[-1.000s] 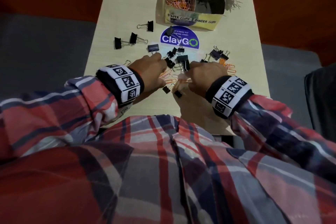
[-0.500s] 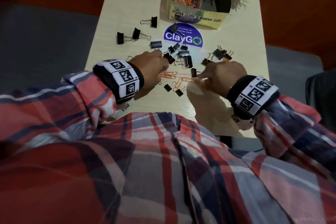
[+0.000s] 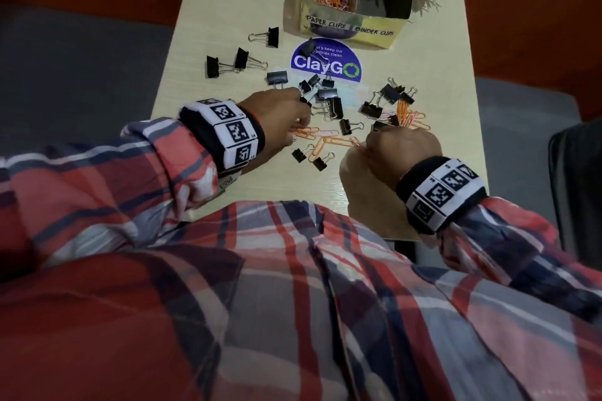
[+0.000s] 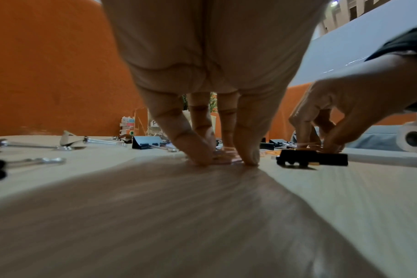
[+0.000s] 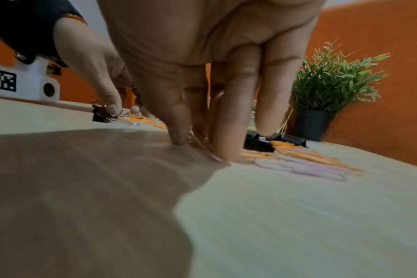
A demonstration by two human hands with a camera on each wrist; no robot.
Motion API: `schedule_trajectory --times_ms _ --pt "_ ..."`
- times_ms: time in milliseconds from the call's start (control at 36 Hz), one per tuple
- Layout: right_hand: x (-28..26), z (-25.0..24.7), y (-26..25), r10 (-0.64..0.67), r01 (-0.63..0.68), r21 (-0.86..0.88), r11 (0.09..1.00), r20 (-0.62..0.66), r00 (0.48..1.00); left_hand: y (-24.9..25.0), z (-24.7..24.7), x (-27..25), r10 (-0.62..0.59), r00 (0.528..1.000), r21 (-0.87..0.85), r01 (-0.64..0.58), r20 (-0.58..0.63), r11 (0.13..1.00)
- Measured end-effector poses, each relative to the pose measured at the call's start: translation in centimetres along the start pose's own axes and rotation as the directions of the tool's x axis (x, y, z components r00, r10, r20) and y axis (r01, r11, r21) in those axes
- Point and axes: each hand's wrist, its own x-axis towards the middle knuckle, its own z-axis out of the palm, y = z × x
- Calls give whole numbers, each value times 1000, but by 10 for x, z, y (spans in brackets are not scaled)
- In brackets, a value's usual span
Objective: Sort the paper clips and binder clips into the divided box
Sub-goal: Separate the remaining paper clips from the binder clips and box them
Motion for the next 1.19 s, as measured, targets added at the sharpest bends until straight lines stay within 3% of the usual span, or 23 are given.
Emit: schedule_trajectory --times_ms 306,500,722,861,1083,1194 --pt "22 -20 -27 -34 33 110 993 5 999 11 4 13 13 1000 19 -13 -5 1000" --pt "29 -30 -40 -102 102 64 993 -4 995 14 5 18 1 999 37 1 -44 999" --pt "27 -30 -41 -148 148 -1 989 25 989 16 3 23 -5 1000 57 3 27 998" --pt "25 -30 -36 -191 193 -39 980 35 981 8 -12 26 -37 998 -38 39 53 999" --pt "24 -29 -31 -236 237 -1 972 49 970 -5 -87 64 -113 991 -217 95 -71 972" --pt "28 -31 -31 -232 231 23 973 93 968 -7 -124 98 -111 962 -116 85 -249 990"
